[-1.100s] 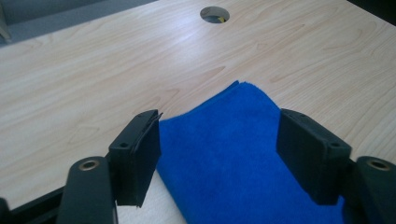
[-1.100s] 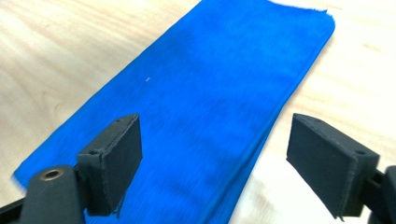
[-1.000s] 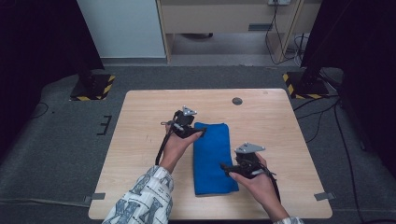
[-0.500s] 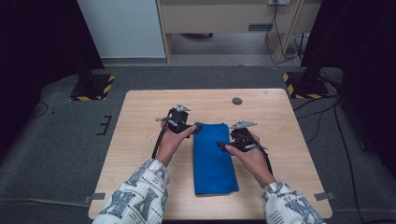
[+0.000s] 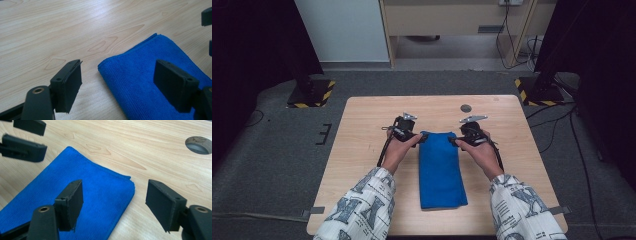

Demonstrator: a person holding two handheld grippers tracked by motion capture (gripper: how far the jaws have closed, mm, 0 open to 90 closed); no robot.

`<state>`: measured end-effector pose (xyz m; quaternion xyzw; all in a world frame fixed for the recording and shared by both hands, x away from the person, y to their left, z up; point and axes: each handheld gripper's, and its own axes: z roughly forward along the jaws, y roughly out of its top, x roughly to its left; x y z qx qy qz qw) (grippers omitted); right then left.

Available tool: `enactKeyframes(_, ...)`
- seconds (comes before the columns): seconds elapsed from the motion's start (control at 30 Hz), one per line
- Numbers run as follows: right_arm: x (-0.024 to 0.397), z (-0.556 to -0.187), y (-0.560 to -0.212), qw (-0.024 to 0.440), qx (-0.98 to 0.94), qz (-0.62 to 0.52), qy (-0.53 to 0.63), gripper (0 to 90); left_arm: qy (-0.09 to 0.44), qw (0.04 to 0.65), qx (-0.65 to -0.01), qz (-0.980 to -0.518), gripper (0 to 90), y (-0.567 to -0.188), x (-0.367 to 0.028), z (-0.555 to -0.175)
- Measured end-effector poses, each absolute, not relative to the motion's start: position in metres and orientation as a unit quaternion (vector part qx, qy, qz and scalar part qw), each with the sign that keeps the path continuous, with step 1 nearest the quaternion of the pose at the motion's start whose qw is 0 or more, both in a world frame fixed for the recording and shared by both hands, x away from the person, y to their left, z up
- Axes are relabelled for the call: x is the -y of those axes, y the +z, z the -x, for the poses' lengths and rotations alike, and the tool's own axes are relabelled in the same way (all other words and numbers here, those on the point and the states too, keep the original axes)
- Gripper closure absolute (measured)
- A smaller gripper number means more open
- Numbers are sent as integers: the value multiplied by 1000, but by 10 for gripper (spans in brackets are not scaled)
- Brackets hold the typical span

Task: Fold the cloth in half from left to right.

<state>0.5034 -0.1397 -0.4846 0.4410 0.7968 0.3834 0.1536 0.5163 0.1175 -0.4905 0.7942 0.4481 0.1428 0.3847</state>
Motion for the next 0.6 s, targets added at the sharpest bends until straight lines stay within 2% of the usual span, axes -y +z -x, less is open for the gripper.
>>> enactKeyframes(0.27,138,-519,-490,145,-804,-444,368,334,135,382,-451,-795,224,-499,-116,-521)
enactKeyframes(0.6,141,-532,-504,129,-794,-476,356,367,137,373,-450,-800,271,-508,-111,-524)
